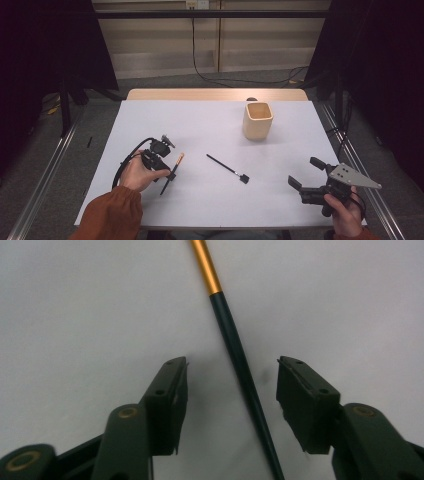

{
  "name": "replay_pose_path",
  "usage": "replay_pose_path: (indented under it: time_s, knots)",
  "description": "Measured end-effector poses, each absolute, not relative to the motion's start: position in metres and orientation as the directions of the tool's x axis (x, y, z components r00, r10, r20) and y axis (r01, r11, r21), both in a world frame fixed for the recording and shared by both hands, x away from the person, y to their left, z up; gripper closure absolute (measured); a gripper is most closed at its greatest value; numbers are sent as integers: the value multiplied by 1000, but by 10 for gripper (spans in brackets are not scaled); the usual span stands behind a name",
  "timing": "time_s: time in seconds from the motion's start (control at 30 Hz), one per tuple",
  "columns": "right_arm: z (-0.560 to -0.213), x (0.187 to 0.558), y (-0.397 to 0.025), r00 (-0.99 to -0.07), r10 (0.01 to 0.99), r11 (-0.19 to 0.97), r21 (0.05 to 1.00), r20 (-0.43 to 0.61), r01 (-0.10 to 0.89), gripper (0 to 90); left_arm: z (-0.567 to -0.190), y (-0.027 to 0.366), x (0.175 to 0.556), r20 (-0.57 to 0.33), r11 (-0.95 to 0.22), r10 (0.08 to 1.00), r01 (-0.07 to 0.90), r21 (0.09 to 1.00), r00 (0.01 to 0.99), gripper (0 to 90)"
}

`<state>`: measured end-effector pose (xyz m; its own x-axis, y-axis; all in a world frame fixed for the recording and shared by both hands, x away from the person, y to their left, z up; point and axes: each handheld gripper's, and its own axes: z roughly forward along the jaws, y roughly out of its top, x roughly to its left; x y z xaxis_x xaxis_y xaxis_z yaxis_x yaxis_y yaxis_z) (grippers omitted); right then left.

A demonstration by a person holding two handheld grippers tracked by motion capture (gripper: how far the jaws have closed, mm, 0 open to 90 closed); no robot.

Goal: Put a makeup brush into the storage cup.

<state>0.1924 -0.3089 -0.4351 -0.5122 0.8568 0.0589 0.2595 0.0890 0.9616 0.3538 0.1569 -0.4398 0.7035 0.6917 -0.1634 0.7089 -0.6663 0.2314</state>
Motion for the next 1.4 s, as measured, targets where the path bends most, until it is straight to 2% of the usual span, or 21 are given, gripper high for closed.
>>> replay_pose_path:
  time_s: [0.3, 0.53, 0.57, 0.6, 0.93, 1.03, 1.27, 1.33, 1.4]
  knots:
    - [-436, 193, -308, -516, 855, 93, 961, 58, 262, 0, -442, 152, 354, -174, -639, 723, 743, 200, 668, 535]
    - [-436, 193, -308, -517, 854, 96, 960, 56, 262, 0, -444, 146, 356, -146, -630, 745, 758, 165, 651, 564]
    - [-436, 193, -308, -519, 853, 99, 961, 52, 260, 0, -444, 145, 358, -121, -633, 751, 760, 148, 649, 623]
    - [-436, 193, -308, -519, 853, 99, 961, 52, 260, 0, -444, 145, 358, -121, -633, 751, 760, 148, 649, 644]
    - [-436, 193, -306, -521, 852, 98, 960, 55, 261, 0, -445, 136, 360, -62, -634, 766, 767, 97, 640, 689]
    - [-436, 193, -306, -521, 852, 99, 960, 55, 262, 0, -445, 137, 362, -72, -631, 767, 770, 91, 637, 701]
    - [-436, 193, -307, -521, 852, 99, 959, 56, 264, 0, -445, 140, 363, -60, -631, 768, 770, 97, 637, 797]
    - [-436, 193, -306, -524, 850, 101, 959, 55, 264, 0, -444, 143, 364, -74, -627, 770, 773, 99, 634, 840]
    - [-437, 193, -307, -522, 851, 102, 959, 54, 266, 0, -444, 146, 366, -95, -625, 768, 773, 110, 634, 842]
